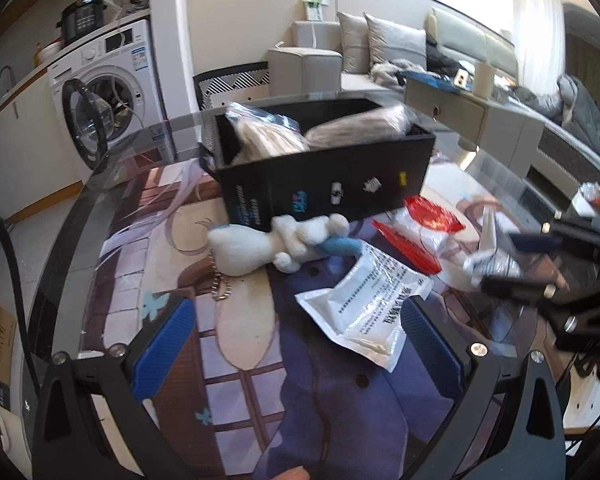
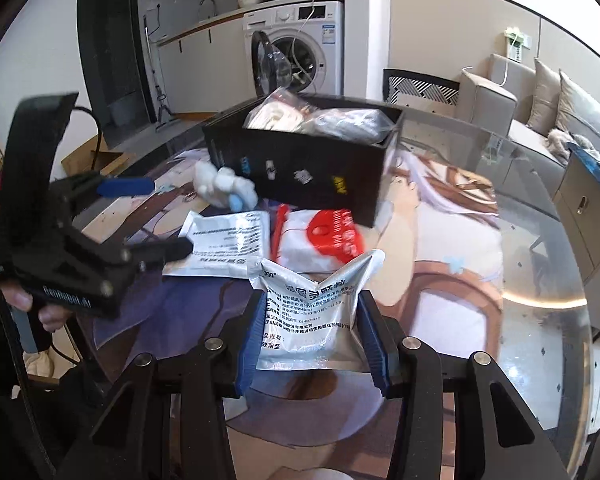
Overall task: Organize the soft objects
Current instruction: 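Grasp the second white sachet with the left tool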
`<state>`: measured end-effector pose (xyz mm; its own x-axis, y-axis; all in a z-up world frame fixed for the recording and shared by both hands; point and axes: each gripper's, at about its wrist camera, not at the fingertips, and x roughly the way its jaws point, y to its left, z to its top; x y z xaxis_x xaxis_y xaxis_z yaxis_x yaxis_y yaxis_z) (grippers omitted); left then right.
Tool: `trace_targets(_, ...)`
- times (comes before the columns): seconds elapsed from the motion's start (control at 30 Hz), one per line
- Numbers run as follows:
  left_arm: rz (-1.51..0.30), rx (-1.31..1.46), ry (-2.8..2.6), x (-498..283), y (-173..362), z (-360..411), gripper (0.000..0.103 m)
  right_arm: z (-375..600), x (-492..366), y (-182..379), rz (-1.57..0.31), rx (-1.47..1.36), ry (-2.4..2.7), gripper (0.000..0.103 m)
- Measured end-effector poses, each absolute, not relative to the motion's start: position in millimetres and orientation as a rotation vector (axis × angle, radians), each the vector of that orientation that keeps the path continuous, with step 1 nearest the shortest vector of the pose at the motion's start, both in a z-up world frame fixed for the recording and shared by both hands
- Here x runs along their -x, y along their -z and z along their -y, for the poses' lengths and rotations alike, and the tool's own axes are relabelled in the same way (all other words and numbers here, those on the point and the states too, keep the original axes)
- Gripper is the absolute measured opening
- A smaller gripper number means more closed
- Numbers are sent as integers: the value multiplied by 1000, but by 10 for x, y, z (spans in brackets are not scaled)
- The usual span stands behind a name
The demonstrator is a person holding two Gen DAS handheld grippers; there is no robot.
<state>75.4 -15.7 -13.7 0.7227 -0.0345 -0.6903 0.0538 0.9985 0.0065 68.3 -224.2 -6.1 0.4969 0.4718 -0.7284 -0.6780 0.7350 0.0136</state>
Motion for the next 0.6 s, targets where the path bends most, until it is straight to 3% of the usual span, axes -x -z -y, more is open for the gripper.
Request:
trace_targets(0.4,-855,-131,158,-1005,264,464,100,2376,-763,-5,-774,270,-683,45)
trace_targets(0.6,-874,-118,220,-1038,245,506,78,2379,-774,13,-777,268,-682,45)
